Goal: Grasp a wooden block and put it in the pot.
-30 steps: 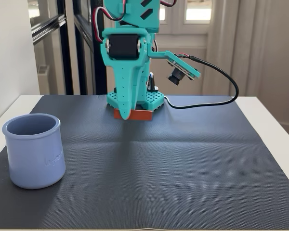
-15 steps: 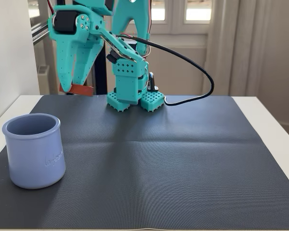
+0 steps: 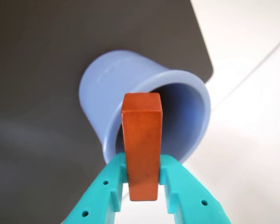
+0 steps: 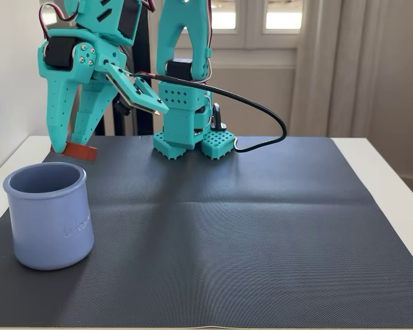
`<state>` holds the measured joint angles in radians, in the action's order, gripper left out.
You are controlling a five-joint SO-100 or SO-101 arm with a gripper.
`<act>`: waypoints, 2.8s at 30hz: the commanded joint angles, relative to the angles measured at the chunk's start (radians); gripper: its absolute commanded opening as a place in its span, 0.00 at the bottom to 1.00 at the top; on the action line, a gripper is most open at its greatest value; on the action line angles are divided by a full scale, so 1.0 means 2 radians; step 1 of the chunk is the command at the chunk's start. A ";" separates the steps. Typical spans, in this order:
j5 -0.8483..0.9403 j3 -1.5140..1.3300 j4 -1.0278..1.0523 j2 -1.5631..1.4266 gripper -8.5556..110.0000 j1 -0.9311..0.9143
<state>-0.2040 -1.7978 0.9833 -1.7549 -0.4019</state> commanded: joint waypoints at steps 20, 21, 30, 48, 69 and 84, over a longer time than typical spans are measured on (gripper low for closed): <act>0.001 0.088 -0.012 0.063 0.07 -0.041; 0.001 0.088 -0.012 0.063 0.07 -0.038; 0.001 0.087 -0.011 0.062 0.07 -0.019; 0.001 0.083 -0.010 0.048 0.08 0.010; 0.102 -0.189 -0.032 -0.403 0.07 0.133; 0.147 -0.449 -0.099 -0.700 0.07 0.173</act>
<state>0.0844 -2.6292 0.8007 -3.0986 -0.0537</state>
